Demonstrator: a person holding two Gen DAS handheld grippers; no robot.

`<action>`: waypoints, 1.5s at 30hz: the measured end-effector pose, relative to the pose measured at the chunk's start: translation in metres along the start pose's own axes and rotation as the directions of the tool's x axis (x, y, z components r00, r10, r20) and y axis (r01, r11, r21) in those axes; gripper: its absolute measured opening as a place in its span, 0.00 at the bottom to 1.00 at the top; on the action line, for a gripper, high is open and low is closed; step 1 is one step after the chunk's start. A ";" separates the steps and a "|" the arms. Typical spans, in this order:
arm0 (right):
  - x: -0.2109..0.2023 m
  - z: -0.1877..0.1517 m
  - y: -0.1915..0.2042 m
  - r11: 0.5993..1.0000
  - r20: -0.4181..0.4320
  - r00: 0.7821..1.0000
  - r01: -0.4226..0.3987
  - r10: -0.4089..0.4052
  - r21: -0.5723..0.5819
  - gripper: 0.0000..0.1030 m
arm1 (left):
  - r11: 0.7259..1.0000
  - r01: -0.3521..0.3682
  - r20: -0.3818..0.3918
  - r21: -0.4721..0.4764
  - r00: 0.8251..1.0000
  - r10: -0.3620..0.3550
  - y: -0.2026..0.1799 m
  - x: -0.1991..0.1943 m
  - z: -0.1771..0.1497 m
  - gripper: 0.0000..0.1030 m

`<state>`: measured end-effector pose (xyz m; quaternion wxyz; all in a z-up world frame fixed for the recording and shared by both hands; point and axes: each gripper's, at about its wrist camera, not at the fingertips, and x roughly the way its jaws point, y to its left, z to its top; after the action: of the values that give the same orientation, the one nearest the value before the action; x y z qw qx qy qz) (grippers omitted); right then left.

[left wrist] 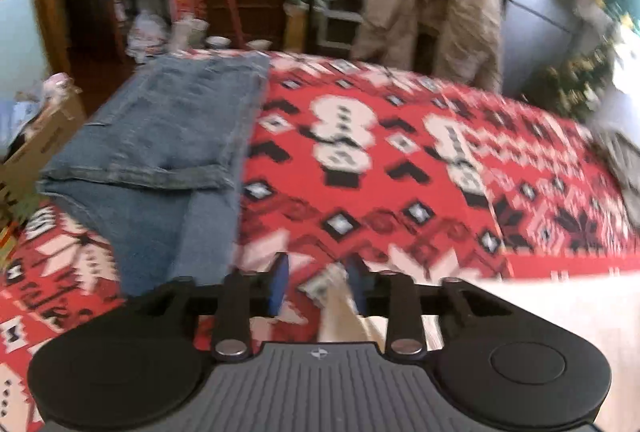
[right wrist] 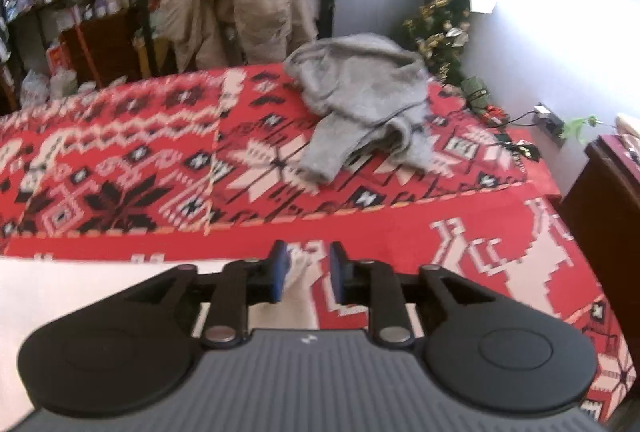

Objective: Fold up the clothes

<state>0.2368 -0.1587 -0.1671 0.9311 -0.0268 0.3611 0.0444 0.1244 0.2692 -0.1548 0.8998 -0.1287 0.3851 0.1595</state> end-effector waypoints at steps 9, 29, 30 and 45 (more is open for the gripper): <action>-0.041 -0.007 0.046 0.978 0.016 0.991 -0.132 0.136 -0.162 0.24 | 0.963 0.265 -0.055 -0.041 0.962 -0.267 -0.036 -0.035 -0.005 0.29; -0.100 -0.090 0.045 0.934 -0.128 0.975 -0.213 0.183 -0.287 0.13 | 0.957 0.265 -0.181 0.115 0.953 -0.242 -0.055 -0.068 -0.087 0.22; -0.104 -0.089 0.044 0.935 -0.121 0.974 -0.220 0.193 -0.279 0.04 | 0.953 0.276 -0.173 0.125 0.952 -0.253 -0.058 -0.072 -0.087 0.21; -0.098 -0.093 0.029 0.943 -0.144 0.961 -0.261 0.234 -0.206 0.00 | 0.954 0.276 -0.206 0.120 0.947 -0.247 -0.057 -0.071 -0.104 0.13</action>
<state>0.0992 -0.1435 -0.1701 0.8863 -0.0882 0.4085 0.1997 0.0320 0.1669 -0.1666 0.8794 -0.1265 0.4590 -0.0034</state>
